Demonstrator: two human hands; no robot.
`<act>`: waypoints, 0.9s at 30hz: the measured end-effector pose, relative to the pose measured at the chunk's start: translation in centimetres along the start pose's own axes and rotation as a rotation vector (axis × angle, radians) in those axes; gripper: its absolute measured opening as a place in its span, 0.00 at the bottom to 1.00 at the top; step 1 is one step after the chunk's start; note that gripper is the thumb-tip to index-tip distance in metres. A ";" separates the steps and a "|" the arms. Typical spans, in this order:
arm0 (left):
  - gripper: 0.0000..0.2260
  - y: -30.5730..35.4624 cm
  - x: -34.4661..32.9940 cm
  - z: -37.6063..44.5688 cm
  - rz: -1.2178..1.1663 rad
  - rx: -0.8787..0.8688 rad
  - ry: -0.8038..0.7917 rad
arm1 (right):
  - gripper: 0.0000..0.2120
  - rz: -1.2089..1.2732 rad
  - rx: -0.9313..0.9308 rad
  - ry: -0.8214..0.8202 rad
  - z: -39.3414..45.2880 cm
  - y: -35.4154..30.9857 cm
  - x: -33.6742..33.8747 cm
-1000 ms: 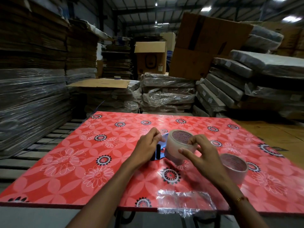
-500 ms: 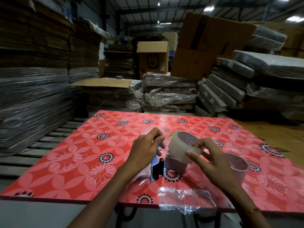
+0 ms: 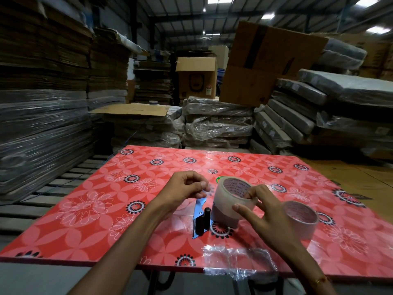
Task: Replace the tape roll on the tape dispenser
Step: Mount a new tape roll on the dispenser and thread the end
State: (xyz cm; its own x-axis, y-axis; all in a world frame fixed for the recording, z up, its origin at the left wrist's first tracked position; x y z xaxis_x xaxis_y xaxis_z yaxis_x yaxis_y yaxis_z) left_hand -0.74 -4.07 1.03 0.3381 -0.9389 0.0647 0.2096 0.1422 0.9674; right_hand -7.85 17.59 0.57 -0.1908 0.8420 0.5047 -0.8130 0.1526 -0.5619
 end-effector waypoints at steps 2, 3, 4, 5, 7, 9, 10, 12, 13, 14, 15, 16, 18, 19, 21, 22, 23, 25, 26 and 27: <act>0.04 -0.1 0.0 0.1 0.000 0.004 -0.031 | 0.14 -0.017 0.005 -0.004 -0.1 0.0 -0.1; 0.04 0.0 -0.1 0.2 0.024 -0.001 -0.053 | 0.14 -0.027 0.012 -0.007 -0.2 -0.1 -0.1; 0.04 0.0 -0.1 0.2 0.054 -0.007 -0.073 | 0.14 -0.038 0.017 -0.009 -0.2 -0.1 -0.2; 0.04 0.1 -0.2 0.3 0.083 -0.011 -0.084 | 0.14 -0.048 0.019 -0.011 -0.2 -0.1 -0.3; 0.05 0.2 -0.2 0.4 0.139 -0.017 -0.090 | 0.14 -0.065 0.024 -0.009 -0.2 -0.3 -0.4; 0.05 0.3 -0.2 0.6 0.191 -0.021 -0.088 | 0.15 -0.076 0.036 -0.007 -0.1 -0.4 -0.5; 0.05 0.3 -0.1 0.7 0.208 -0.021 -0.085 | 0.15 -0.085 0.042 -0.005 -0.1 -0.5 -0.5; 0.05 0.3 0.0 1.0 0.247 -0.018 -0.080 | 0.16 -0.111 0.050 -0.001 0.0 -0.7 -0.5; 0.05 0.3 0.0 1.2 0.271 -0.017 -0.081 | 0.16 -0.121 0.049 0.001 0.0 -0.8 -0.6; 0.05 0.3 0.0 1.3 0.292 -0.018 -0.085 | 0.16 -0.130 0.047 0.002 0.0 -0.9 -0.6; 0.05 0.4 0.0 1.4 0.310 -0.020 -0.090 | 0.15 -0.144 0.046 0.003 0.0 -0.9 -0.7; 0.05 0.4 0.0 1.5 0.326 -0.023 -0.095 | 0.15 -0.165 0.045 0.000 0.0 -0.9 -0.8; 0.04 0.4 0.0 1.6 0.351 -0.027 -0.102 | 0.15 -0.210 0.044 -0.011 -0.1 -0.9 -1.0; 0.04 0.3 0.0 1.7 0.361 -0.029 -0.102 | 0.14 -0.228 0.045 -0.015 -0.1 -0.9 -1.1; 0.05 0.2 0.1 1.8 0.380 -0.032 -0.100 | 0.15 -0.256 0.043 -0.019 -0.2 -1.0 -1.3; 0.06 0.1 0.1 1.9 0.391 -0.036 -0.098 | 0.15 -0.269 0.039 -0.023 -0.2 -0.9 -1.4; 0.06 0.0 0.2 2.0 0.403 -0.040 -0.095 | 0.16 -0.279 0.033 -0.027 -0.3 -0.9 -1.5; 0.06 0.1 0.0 2.1 0.438 -0.052 -0.096 | 0.17 -0.304 0.029 -0.033 -0.5 -0.6 -1.7; 0.06 0.3 -0.2 2.1 0.463 -0.062 -0.103 | 0.17 -0.316 0.028 -0.037 -0.7 -0.5 -1.8; 0.07 0.4 -0.4 2.2 0.499 -0.079 -0.109 | 0.17 -0.323 0.025 -0.042 -0.9 -0.4 -1.9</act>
State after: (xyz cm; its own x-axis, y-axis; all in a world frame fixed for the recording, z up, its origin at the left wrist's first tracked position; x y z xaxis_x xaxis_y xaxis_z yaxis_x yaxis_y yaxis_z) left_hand -2.80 -4.30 1.97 0.3175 -0.7772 0.5433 0.1172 0.6007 0.7908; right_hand -6.69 16.42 -0.72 0.0570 0.7300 0.6811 -0.8485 0.3949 -0.3523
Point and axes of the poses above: each hand's wrist, its own z-axis towards the middle knuckle, its own x-axis out of the back of the hand, y = z × x, the point moved 6 cm from there along z, towards the middle knuckle, and after that the axes turned 1 degree about -y, right-handed, at the moved point
